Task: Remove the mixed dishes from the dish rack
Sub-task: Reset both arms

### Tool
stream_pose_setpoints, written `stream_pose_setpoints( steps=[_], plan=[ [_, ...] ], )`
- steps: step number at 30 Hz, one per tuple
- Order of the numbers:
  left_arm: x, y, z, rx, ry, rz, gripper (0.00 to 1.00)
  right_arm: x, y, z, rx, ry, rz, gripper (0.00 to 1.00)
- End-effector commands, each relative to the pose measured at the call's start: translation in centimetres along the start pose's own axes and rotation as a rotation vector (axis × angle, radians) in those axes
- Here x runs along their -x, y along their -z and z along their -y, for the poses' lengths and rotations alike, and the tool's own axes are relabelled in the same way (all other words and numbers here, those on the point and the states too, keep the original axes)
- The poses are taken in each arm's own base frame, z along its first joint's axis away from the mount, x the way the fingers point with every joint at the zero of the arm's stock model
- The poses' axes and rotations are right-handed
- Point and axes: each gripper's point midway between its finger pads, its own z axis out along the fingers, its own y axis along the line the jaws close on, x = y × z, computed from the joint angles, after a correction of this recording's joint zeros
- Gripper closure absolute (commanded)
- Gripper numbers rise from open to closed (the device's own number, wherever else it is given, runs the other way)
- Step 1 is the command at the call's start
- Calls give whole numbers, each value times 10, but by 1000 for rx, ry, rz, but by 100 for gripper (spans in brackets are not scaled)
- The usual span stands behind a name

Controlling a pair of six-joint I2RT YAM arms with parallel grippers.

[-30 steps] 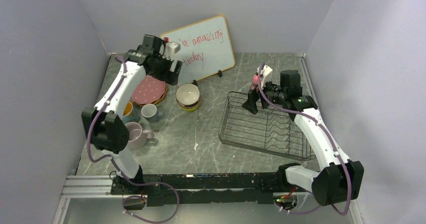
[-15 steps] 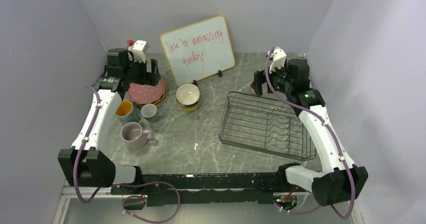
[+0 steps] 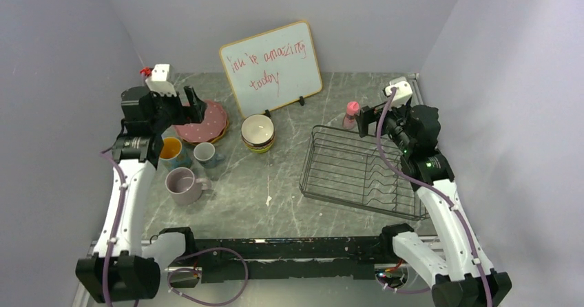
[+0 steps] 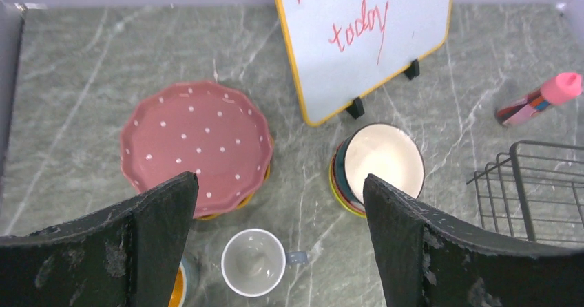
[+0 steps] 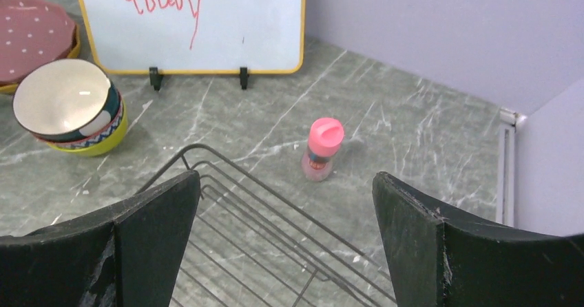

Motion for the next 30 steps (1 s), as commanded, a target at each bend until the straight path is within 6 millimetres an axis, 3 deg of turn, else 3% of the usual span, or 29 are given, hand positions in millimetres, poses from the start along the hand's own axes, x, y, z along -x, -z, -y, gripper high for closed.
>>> stream_pose_setpoints(
  steps=[1,6,15,30],
  plan=[
    [31,22,11,-31,-36,117,6,27,5,8,-32,27,93,1],
    [44,47,26,-84,-120,151,6,23,12,10,-54,35,80,1],
    [56,71,29,-56,-134,212,6,14,30,16,-98,1,145,1],
    [24,77,22,-57,-205,189,6,7,44,40,-224,15,135,1]
  ],
)
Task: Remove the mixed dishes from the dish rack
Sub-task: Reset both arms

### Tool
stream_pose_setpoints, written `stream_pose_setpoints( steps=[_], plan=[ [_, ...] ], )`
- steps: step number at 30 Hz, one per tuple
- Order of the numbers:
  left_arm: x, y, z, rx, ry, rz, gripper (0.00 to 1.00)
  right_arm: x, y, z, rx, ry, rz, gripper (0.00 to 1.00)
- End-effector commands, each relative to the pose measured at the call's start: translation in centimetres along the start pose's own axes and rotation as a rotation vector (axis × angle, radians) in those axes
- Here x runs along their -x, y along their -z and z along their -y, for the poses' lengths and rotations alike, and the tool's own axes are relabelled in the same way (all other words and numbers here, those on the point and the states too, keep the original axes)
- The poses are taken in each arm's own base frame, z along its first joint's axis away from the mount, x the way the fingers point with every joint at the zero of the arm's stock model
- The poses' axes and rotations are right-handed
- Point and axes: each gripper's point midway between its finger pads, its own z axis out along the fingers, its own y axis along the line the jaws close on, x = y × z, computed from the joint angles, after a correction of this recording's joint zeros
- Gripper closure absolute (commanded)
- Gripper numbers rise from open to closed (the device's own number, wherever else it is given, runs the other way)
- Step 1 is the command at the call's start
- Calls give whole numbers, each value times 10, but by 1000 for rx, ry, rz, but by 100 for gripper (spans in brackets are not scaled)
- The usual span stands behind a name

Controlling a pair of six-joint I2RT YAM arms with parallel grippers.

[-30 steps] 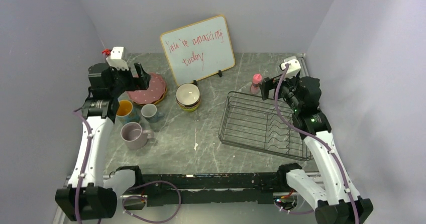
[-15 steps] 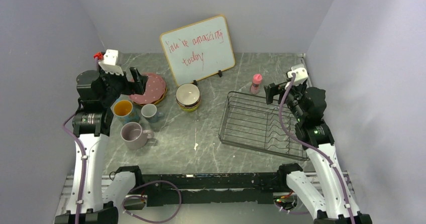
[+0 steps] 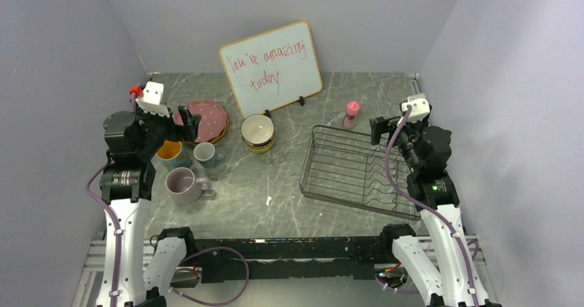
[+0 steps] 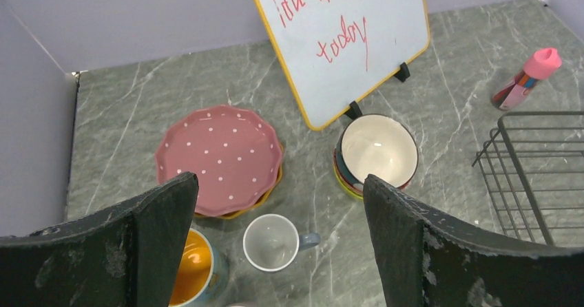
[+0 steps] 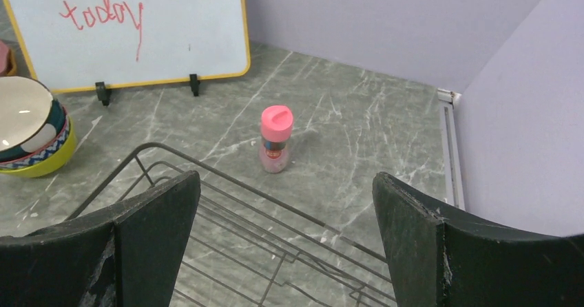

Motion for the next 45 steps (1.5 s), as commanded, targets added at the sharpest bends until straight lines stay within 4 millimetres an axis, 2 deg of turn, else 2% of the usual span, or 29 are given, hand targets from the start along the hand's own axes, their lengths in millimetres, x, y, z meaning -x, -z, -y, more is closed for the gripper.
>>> stream_pose_setpoints(
  steps=[1,9,20,45],
  plan=[
    [-1,1,0,-17,-29,19,6,11,1,13,-63,8,43,1],
    [-11,-1,1,-39,-26,2,6,9,-1,22,-102,5,25,1],
    [-7,2,-2,-12,-11,0,6,1,-5,21,-99,10,5,1],
    [-9,2,-4,-13,6,-7,6,0,-5,21,-99,14,6,1]
  ],
)
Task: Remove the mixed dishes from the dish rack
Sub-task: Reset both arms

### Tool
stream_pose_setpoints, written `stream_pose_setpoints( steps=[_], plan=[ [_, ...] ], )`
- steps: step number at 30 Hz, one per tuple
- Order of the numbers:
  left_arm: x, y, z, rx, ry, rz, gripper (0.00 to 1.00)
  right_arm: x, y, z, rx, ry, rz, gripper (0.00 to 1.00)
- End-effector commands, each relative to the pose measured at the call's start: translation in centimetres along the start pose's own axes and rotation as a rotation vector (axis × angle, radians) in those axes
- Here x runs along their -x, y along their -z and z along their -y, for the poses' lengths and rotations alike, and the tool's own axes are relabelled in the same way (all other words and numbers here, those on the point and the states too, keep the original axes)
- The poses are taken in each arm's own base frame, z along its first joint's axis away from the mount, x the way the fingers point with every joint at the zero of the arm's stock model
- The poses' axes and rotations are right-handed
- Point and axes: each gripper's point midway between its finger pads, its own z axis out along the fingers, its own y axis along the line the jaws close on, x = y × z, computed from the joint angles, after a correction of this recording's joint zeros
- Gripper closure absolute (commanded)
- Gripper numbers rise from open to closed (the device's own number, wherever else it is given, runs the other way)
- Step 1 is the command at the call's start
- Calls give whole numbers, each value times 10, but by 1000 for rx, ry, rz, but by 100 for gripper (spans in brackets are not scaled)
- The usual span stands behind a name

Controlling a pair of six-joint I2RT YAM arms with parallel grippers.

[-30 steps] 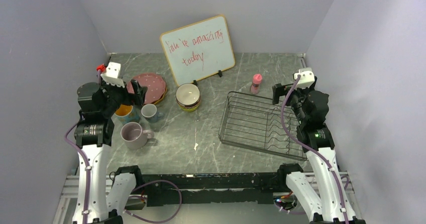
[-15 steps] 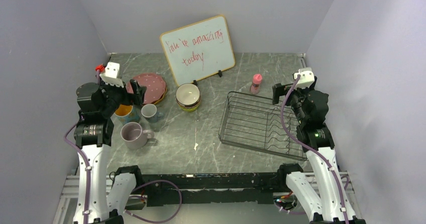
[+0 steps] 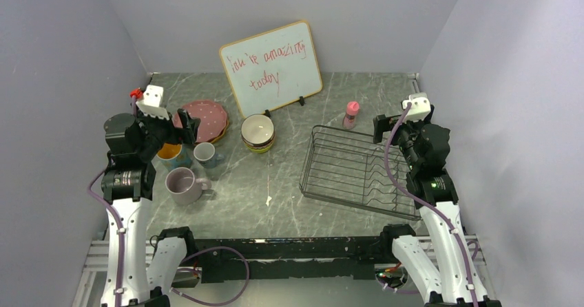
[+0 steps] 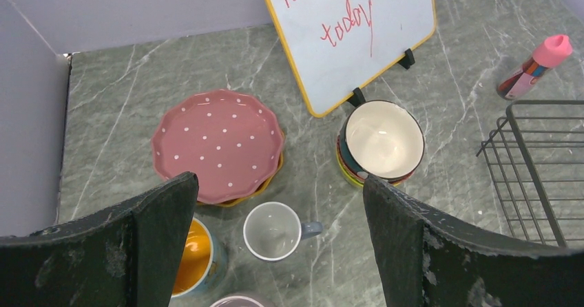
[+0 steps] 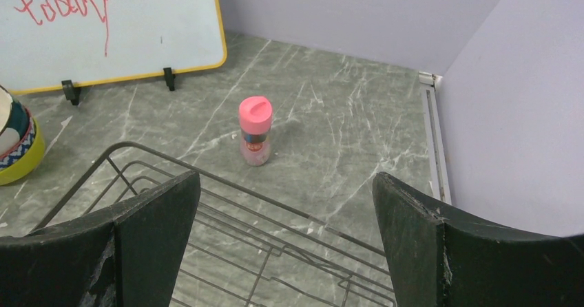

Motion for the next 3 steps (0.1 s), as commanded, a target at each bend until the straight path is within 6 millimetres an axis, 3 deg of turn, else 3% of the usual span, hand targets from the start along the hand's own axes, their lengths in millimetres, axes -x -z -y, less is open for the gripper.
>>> stream_pose_setpoints(
  steps=[1,3],
  plan=[
    [12,4,4,-17,-11,33,6,10,-2,5,-22,12,42,1],
    [13,4,4,-19,-11,33,6,11,-1,5,-20,13,41,1]
  ],
)
